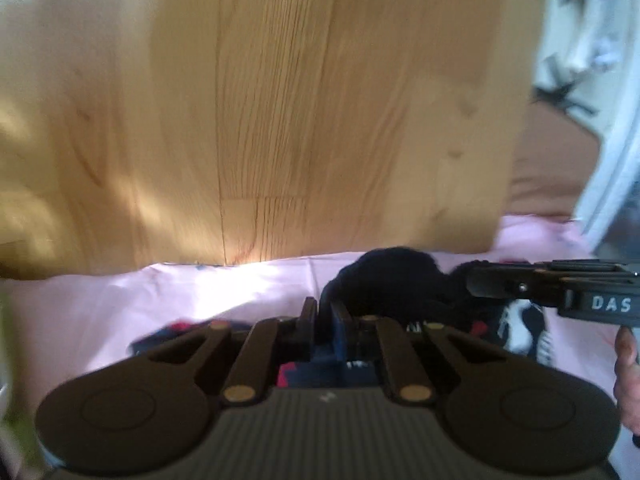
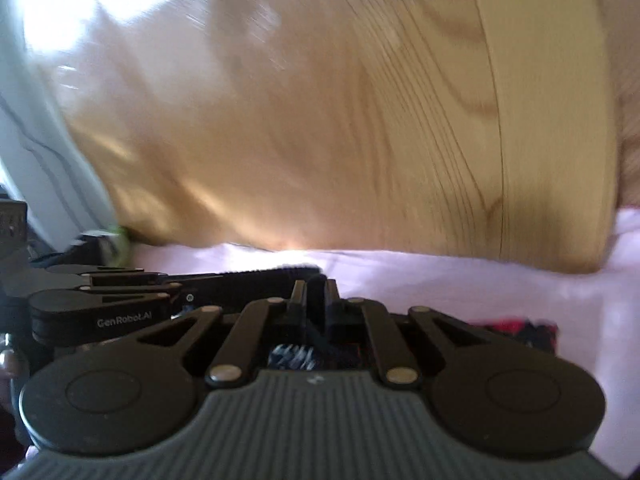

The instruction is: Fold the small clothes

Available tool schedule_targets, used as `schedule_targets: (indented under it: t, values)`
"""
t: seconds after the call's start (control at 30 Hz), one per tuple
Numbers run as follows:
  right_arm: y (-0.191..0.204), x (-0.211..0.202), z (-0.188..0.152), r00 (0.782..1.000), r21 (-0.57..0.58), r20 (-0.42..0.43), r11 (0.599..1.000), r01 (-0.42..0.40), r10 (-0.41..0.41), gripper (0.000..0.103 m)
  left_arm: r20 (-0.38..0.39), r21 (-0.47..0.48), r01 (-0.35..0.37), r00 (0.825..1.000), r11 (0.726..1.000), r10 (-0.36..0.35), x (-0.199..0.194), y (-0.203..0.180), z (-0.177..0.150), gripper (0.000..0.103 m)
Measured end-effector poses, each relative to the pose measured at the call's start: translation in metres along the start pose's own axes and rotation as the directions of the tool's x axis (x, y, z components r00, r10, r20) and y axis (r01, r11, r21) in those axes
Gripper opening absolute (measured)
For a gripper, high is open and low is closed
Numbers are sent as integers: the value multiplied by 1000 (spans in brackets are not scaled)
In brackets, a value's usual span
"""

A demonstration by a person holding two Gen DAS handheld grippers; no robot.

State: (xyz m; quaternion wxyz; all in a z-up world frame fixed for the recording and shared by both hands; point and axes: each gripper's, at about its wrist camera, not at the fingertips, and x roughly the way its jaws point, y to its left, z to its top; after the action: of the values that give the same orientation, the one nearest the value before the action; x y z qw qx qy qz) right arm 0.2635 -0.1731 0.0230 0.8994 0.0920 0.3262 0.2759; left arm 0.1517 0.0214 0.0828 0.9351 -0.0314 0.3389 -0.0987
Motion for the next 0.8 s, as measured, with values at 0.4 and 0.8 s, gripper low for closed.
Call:
schedule_targets:
  t: [0.4, 0.8]
  values:
    - [80, -176, -162, 993, -115, 50, 988, -99, 105, 11, 133, -104, 173, 978, 980, -158, -179, 4, -155, 7]
    - [60, -223, -225, 984, 70, 166, 996, 60, -71, 29, 202, -307, 50, 979, 950, 14, -223, 78, -184, 73]
